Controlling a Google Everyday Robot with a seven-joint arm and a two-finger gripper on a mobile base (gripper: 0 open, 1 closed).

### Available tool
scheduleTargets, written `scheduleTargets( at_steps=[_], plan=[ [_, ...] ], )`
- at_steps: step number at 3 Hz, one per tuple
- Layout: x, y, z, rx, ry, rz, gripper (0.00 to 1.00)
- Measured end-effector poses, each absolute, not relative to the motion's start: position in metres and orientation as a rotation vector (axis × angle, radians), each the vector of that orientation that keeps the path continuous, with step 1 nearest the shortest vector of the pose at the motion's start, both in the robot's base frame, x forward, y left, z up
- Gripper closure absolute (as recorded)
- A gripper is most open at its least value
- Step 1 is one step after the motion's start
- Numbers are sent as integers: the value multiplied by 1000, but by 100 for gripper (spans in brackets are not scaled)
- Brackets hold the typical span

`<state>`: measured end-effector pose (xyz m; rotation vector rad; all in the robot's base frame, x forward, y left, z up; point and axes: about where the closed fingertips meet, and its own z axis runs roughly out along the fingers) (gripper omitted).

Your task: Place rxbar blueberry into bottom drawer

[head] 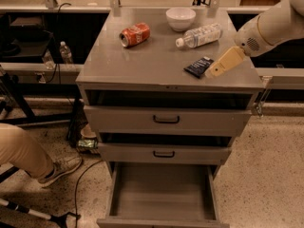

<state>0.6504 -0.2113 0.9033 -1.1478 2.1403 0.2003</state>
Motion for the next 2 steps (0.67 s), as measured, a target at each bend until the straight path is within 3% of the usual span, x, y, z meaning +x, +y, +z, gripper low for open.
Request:
scheduleTargets(
  at_steps=[2],
  plan=[
    [703,-203,872,-1014,2131,244,0]
  ],
)
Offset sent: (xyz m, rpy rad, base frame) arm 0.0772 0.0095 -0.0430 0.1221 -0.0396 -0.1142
